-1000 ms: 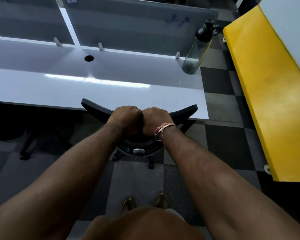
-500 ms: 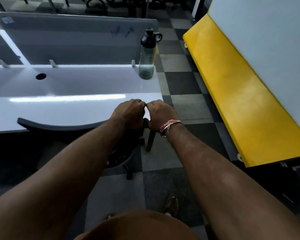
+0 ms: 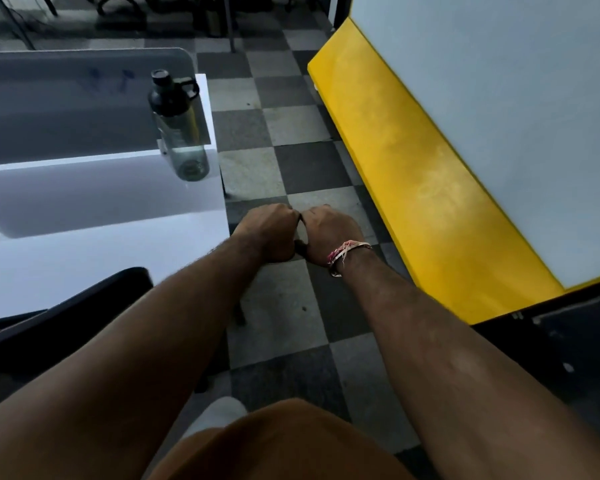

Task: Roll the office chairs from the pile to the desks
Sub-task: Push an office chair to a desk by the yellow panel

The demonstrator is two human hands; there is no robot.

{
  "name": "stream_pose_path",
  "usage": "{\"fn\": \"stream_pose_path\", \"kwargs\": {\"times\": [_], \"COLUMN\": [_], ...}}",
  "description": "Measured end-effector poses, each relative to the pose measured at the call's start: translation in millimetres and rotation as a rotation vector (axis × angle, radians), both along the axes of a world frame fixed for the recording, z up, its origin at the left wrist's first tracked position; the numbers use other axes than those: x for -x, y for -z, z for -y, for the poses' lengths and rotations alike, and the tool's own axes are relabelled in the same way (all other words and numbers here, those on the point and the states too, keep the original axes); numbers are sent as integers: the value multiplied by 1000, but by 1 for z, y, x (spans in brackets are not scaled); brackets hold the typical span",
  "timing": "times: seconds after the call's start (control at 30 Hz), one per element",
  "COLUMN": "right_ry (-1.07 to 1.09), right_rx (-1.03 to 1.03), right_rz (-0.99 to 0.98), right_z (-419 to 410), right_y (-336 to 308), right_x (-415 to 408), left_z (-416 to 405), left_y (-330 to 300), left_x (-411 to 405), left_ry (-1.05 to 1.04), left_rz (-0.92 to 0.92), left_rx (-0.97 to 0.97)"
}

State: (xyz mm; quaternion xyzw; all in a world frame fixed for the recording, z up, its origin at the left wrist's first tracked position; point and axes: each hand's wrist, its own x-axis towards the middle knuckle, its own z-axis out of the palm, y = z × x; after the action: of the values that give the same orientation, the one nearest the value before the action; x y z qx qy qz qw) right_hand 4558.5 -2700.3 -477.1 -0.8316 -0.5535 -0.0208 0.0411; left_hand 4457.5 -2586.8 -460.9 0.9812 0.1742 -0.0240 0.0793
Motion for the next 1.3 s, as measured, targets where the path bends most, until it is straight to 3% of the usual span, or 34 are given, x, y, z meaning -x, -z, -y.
{"fn": "stream_pose_path", "kwargs": {"times": [0.27, 0.67, 1.1, 1.3], "right_ry": [46, 124, -64, -180], "right_rx": [47, 76, 99, 107], "right_rz": [34, 44, 42, 62], "right_z": [-49, -204, -406, -516], "right_y": [18, -3, 23, 8], "right_x": [-114, -309, -500, -592], "left_z": [-54, -209, -396, -490], "left_y": [22, 6, 27, 8], "left_x": [-125, -327, -499, -578], "left_ry": [48, 85, -52, -162], "left_rz": [-51, -85, -171, -164], "left_rx": [-41, -52, -26, -11]}}
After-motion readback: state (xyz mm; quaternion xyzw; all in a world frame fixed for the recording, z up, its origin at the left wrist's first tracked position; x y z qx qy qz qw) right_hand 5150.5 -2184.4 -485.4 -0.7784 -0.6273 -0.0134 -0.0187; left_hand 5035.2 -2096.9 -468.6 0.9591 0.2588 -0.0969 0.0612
